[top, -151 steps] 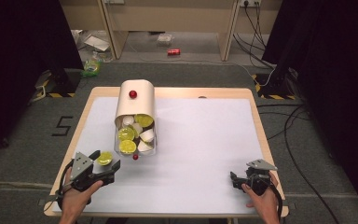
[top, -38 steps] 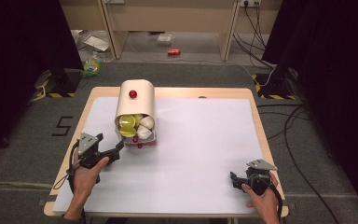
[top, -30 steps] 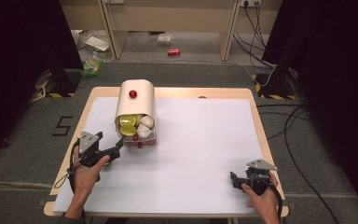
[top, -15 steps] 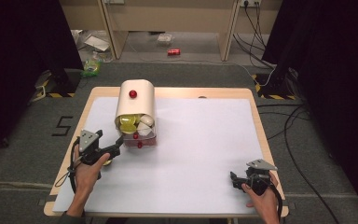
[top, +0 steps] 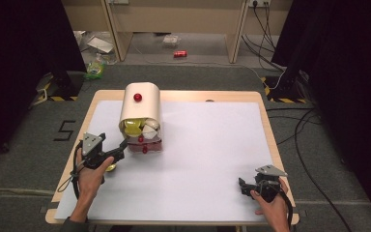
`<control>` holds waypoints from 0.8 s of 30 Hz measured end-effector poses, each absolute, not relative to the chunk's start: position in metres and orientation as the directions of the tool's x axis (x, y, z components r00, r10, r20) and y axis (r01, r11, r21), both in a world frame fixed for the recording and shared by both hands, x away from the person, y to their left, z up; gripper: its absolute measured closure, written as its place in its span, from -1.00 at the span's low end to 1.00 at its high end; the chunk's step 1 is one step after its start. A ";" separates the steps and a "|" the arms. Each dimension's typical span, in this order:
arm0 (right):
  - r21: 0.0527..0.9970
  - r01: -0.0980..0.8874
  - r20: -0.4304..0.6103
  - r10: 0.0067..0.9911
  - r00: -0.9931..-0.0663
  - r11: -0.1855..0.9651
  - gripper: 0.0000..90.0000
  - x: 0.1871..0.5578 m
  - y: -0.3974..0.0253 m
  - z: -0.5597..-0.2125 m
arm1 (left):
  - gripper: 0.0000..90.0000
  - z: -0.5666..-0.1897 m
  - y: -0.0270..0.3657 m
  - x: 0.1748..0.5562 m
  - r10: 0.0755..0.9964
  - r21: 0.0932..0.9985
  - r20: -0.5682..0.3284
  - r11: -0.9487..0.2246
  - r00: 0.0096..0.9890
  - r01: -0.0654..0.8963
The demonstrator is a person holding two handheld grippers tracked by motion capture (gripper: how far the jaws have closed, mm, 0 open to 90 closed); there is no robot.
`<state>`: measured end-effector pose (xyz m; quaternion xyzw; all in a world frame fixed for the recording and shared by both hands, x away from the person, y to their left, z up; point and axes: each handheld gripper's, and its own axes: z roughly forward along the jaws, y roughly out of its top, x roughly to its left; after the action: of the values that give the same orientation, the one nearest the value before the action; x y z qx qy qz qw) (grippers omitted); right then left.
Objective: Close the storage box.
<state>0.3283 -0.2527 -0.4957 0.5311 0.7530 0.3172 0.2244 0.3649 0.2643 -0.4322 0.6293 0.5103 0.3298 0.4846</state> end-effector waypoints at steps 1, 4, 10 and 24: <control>0.716 0.657 -0.001 0.942 -0.335 0.234 -0.72 0.328 -0.253 -0.496 | -0.68 -0.432 0.265 0.365 0.962 0.947 -0.079 -0.010 0.262 0.322; 0.716 0.657 -0.001 0.942 -0.335 0.235 -0.72 0.328 -0.253 -0.496 | -0.68 -0.432 0.265 0.366 0.962 0.946 -0.079 -0.009 0.260 0.324; 0.716 0.658 0.000 0.942 -0.335 0.234 -0.72 0.328 -0.253 -0.496 | -0.68 -0.432 0.264 0.368 0.964 0.946 -0.079 -0.008 0.253 0.324; 0.716 0.658 0.000 0.942 -0.335 0.234 -0.72 0.328 -0.253 -0.496 | -0.69 -0.432 0.265 0.370 0.966 0.948 -0.082 -0.001 0.246 0.318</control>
<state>0.3284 -0.2527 -0.4957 0.5314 0.7528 0.3174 0.2239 0.3700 0.2651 -0.4316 0.6233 0.5149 0.3344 0.4843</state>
